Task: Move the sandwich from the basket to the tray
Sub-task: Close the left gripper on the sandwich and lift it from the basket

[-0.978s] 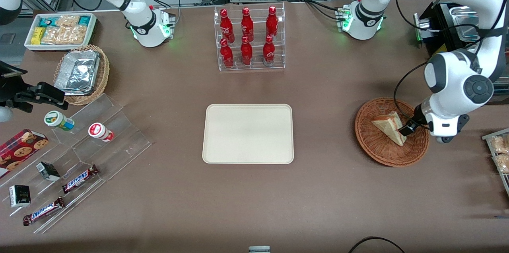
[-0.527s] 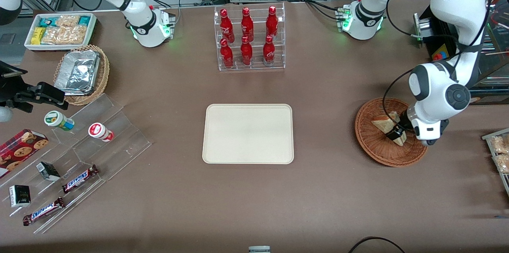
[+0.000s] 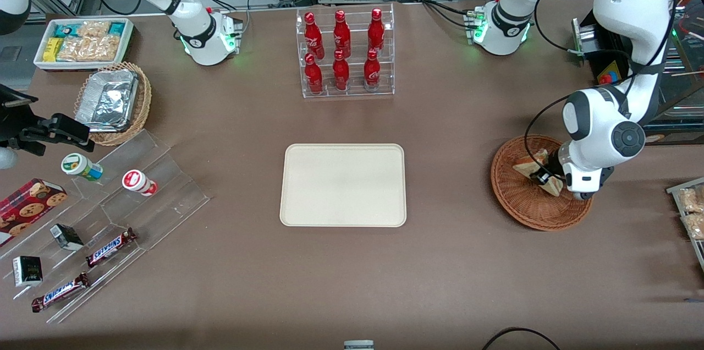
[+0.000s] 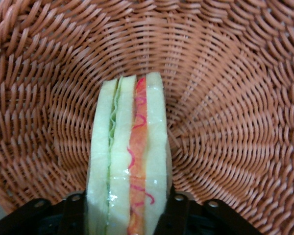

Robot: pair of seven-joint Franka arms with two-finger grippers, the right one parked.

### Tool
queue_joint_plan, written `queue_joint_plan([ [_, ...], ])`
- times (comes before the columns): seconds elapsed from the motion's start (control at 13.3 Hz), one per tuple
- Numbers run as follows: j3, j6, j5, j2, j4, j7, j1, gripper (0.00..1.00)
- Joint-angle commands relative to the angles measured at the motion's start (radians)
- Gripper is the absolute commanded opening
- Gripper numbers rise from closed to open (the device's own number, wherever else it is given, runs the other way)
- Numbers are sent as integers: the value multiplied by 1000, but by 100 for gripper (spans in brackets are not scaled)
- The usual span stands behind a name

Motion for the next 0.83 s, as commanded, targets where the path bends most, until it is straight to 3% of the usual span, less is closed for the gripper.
queue_joint_plan([
  [0.0,-1,-98,-3,-67,32,22,-6,42],
  [0.23,-15,-207,-4,-44,184,20,-84,42],
  [0.75,-19,-272,-7,102,446,25,-354,43],
])
